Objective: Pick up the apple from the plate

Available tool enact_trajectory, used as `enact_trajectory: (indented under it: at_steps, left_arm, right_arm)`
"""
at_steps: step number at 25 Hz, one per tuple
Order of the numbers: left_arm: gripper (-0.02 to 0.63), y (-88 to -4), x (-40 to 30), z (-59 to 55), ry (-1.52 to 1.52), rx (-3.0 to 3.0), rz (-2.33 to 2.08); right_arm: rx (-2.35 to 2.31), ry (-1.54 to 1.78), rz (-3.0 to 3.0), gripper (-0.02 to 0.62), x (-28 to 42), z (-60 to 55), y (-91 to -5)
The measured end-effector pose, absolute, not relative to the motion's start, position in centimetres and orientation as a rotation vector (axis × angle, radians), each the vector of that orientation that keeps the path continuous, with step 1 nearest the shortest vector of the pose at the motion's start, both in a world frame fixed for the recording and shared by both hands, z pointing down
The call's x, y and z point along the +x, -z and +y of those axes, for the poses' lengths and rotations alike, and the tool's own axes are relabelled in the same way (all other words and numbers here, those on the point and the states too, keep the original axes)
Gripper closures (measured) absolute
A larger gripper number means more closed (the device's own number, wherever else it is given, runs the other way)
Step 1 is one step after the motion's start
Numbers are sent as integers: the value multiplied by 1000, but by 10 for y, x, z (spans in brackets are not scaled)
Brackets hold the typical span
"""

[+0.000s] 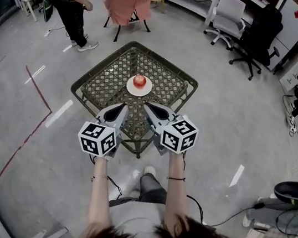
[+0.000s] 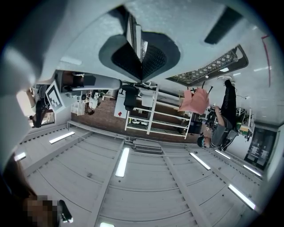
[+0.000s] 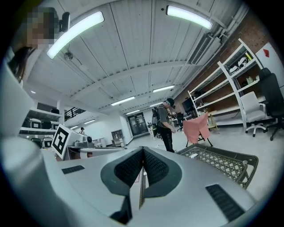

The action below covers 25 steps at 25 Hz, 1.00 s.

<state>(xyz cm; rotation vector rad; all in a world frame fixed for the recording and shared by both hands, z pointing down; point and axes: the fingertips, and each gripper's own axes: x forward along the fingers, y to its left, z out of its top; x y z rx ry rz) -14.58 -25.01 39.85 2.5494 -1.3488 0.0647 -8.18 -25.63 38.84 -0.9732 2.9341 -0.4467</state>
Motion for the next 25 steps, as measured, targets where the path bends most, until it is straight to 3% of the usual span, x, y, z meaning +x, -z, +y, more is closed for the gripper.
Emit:
enact_trajectory:
  at_steps: [25]
  left_arm:
    - [595,-397,-134,-337,-19,2463,-1435]
  right_arm:
    - [-825,522,3018,586,-75,-354,-392]
